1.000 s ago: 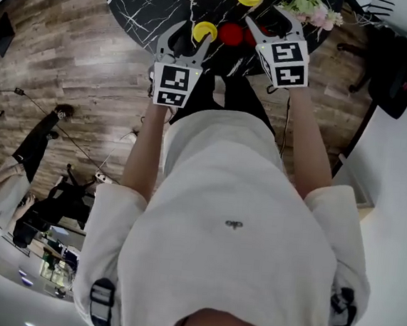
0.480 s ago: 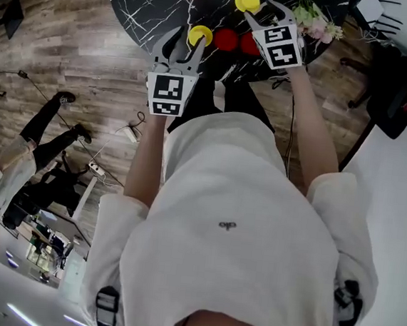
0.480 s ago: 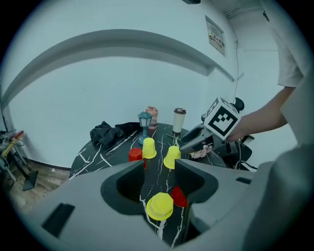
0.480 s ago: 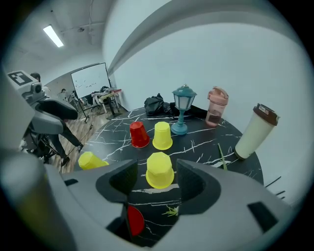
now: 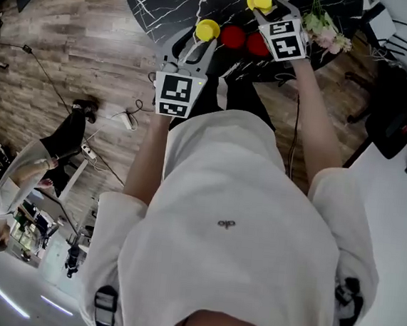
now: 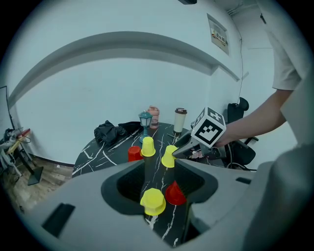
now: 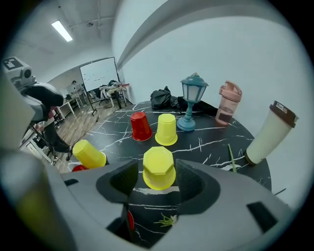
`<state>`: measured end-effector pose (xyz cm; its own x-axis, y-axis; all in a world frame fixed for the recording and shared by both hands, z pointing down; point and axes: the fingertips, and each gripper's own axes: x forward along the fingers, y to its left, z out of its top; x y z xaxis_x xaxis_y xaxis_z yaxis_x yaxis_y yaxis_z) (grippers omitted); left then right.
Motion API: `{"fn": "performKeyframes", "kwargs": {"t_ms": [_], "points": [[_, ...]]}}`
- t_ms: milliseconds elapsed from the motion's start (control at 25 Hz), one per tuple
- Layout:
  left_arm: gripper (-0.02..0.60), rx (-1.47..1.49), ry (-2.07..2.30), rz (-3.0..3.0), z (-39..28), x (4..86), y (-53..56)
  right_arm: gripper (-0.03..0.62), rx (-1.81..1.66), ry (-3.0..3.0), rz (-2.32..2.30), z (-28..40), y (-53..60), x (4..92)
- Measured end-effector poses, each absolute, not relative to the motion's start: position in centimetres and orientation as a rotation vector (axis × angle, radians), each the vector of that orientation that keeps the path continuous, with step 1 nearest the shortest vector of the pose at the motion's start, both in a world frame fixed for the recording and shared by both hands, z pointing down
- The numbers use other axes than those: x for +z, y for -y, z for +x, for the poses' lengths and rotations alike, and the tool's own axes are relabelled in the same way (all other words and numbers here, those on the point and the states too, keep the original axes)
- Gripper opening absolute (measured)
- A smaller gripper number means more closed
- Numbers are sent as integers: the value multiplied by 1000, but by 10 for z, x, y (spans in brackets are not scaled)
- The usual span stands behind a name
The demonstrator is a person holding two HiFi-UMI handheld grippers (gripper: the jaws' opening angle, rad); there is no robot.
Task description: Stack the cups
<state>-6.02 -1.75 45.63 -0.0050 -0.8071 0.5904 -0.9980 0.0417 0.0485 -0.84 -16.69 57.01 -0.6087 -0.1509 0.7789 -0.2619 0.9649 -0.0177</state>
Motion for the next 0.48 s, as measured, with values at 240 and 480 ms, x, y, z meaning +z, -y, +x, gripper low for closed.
{"fn": "performKeyframes", "kwargs": {"t_ms": [240,480], "points": [[190,545,1900,1786,-61,449,8,201,134,2244,266,-11,164,571],[190,546,1934,1768,-61,444,-4,199,105,2256,257,-7,161,566]]}}
